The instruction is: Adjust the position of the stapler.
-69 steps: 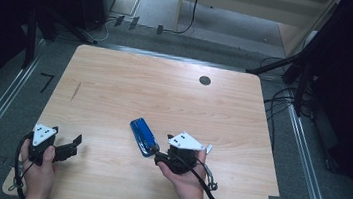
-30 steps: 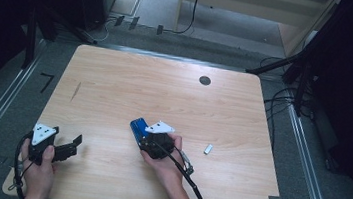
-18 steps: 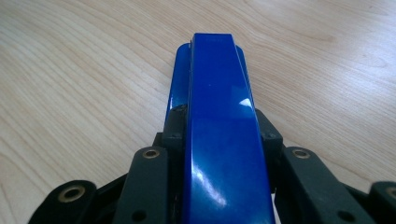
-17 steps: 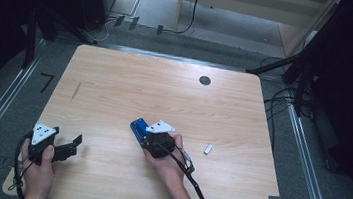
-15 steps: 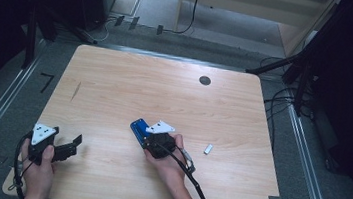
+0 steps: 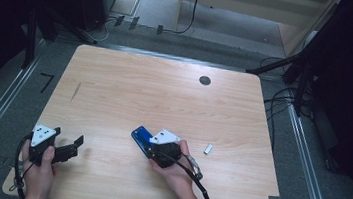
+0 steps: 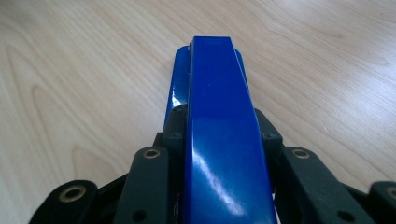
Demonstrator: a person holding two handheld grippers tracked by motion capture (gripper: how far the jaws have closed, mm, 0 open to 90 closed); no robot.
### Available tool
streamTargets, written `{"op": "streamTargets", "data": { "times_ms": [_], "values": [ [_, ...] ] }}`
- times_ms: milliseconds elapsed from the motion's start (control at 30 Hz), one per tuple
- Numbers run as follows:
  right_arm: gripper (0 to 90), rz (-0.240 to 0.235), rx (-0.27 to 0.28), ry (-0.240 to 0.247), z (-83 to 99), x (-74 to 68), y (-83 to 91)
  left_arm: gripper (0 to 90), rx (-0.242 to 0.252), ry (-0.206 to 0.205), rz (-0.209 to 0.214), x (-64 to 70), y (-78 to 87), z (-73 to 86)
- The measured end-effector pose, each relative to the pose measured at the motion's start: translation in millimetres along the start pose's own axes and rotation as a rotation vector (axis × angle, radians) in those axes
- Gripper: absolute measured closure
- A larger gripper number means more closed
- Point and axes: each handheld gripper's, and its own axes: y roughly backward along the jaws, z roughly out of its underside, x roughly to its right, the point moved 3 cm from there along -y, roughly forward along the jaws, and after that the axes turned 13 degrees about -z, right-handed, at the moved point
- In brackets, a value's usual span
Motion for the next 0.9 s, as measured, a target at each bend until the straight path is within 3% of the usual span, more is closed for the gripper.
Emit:
{"op": "streamTargets", "data": {
  "times_ms": [100, 333, 367, 433, 533, 900],
  "values": [
    [67.1, -0.012, -0.002, 0.023, 7.4, -3.3, 8.0, 11.3, 0.006, -0.035, 0.028, 14.5, 3.1, -0.6],
    [67.0, -0.032, 0.005, 0.036, 18.4, -4.7, 19.5, 13.1, 0.018, -0.057, 0.060, 37.4, 9.4, 0.2],
    [67.1, -0.039, 0.006, 0.041, 21.9, -5.1, 23.2, 13.1, 0.021, -0.068, 0.080, 46.9, 11.4, 1.0],
    [67.0, -0.042, 0.004, 0.047, 23.6, -5.6, 25.3, 13.0, 0.020, -0.074, 0.091, 51.9, 12.7, 1.3],
    [67.0, -0.055, 0.001, 0.066, 30.5, -7.5, 32.7, 13.0, 0.021, -0.109, 0.138, 70.1, 16.4, 3.3],
    [67.0, -0.105, -0.009, 0.146, 43.3, -10.0, 47.1, 13.1, 0.012, -0.160, 0.208, 104.8, 18.3, 8.0]
  ]
}}
